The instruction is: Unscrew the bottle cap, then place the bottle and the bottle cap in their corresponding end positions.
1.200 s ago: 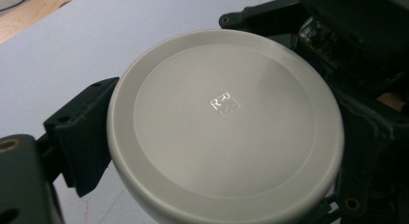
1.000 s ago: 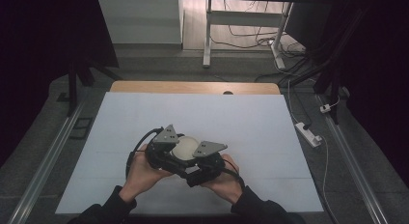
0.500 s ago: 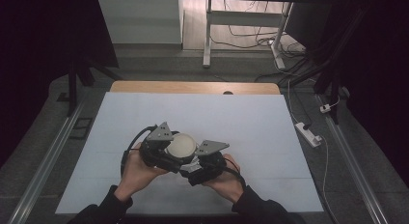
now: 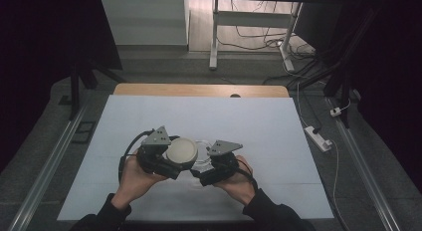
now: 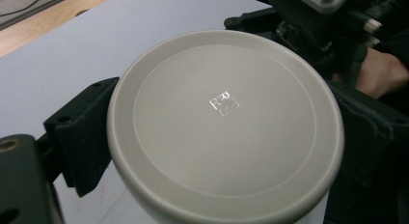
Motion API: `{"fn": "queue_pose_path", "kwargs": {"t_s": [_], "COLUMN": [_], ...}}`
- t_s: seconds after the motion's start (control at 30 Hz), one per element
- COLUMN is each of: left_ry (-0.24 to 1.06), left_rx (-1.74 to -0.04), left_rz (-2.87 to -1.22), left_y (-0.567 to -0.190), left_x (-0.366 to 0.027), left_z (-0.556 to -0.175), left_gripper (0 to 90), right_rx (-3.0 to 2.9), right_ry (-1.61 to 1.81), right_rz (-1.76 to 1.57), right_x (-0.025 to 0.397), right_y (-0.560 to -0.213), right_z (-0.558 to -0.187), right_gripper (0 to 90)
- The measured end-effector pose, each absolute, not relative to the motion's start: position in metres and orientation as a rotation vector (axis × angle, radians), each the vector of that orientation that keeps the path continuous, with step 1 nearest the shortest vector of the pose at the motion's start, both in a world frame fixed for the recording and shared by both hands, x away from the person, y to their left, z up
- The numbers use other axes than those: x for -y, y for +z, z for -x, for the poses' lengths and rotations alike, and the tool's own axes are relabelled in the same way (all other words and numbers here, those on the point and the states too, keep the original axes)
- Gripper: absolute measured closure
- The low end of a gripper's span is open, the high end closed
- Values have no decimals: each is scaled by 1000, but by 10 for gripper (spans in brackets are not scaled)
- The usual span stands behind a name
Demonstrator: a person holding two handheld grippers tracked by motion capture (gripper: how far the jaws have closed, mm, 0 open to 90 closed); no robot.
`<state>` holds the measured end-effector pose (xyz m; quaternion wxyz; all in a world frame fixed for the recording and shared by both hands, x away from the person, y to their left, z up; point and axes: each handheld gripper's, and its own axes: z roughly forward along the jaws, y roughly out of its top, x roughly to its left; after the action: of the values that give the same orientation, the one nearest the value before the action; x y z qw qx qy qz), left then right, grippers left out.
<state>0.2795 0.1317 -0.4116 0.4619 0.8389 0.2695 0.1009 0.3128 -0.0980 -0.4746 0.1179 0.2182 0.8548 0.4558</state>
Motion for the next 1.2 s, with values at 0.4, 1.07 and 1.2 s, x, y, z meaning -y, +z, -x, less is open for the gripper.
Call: {"fn": "queue_pose_path", "kwargs": {"t_s": [0.4, 1.07, 1.2], "left_ry": [222, 204, 203], "left_rx": [-637, -609, -603], "left_rz": [-2049, -2052, -2052], "left_y": [-414, -427, -429], "left_x": [-134, -136, -136], "left_z": [-268, -257, -256], "left_gripper": [79, 79, 79], "right_rx": [-2486, -2470, -2466], "right_ry": [1326, 1324, 1325], "right_rz": [-659, -679, -685], "right_x": [104, 110, 110], "right_y": [-473, -468, -467], "right_z": [-320, -334, -338], "right_gripper": [68, 68, 68]}}
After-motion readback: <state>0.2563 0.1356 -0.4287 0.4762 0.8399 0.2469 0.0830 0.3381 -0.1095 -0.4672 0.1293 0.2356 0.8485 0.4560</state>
